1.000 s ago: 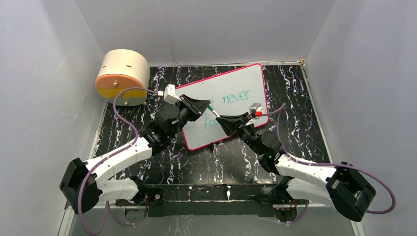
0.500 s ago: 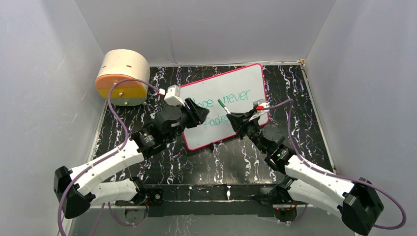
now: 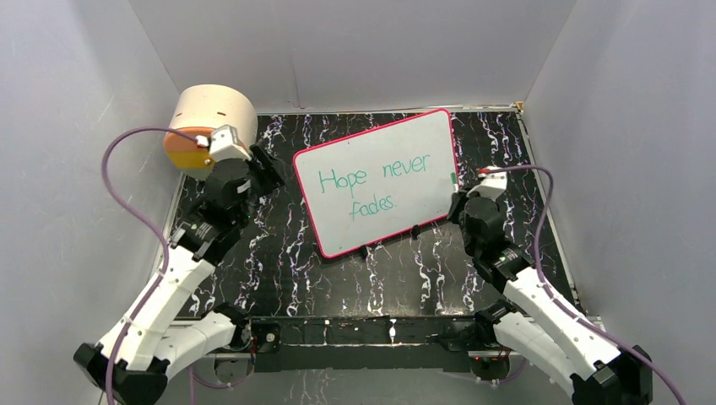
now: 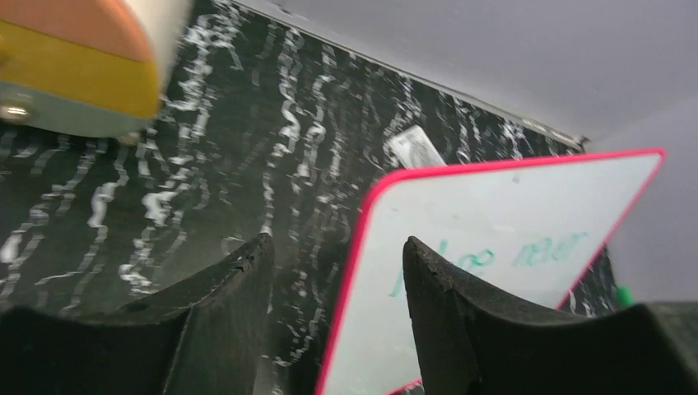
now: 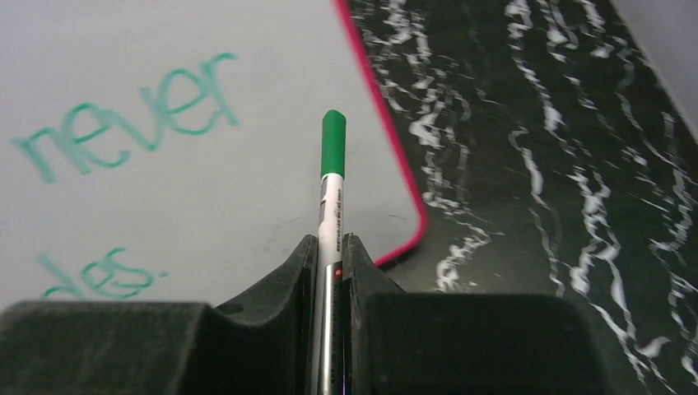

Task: Write a sentence on the whiteboard
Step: Place the whiteboard marker at the center of the board.

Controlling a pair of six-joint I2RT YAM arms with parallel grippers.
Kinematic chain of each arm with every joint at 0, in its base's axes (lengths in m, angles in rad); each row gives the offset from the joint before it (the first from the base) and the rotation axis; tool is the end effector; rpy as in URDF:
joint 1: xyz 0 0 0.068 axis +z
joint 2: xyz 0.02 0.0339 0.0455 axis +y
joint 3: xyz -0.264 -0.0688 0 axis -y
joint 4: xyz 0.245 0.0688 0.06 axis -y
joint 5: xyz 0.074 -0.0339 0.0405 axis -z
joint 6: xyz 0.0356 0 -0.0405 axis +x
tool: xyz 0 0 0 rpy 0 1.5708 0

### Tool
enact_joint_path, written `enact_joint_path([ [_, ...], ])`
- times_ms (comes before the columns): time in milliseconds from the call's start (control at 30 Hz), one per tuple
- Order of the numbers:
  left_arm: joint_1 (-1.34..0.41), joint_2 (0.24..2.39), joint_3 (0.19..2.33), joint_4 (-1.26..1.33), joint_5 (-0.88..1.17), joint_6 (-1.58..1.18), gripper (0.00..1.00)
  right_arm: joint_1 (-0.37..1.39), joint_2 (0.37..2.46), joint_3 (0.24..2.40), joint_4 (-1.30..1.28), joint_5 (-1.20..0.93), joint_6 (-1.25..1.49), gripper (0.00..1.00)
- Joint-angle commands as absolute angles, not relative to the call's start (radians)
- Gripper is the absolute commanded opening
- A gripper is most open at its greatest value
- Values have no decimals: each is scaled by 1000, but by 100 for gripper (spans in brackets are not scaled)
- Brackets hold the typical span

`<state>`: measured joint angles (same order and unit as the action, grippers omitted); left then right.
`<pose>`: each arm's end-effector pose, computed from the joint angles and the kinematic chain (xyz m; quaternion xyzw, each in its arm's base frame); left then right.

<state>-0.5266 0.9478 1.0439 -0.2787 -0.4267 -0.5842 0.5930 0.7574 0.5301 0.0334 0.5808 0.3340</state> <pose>0.1878 -0.0922 0.3918 -0.1570 0.7470 -0.1914 0.6170 0.1620 0.0856 0.2781 0.0848 0.7572 0.0744 0.6434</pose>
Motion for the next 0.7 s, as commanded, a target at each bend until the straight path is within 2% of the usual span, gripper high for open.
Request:
enact_joint_path([
  [0,-461,852,984,-329,-502,-500,58,445,762,576,-136,650,416,0],
  [167,-457,720,851,-298,-577,-449,60,312,814,519,-160,573,508,0],
  [333,-457,581,754,-310,-616,-386,60,283,883,467,-141,579,597,1],
  [667,-457,323,621,-327,-512,-309,61,253,1059,407,-150,542,772,14],
])
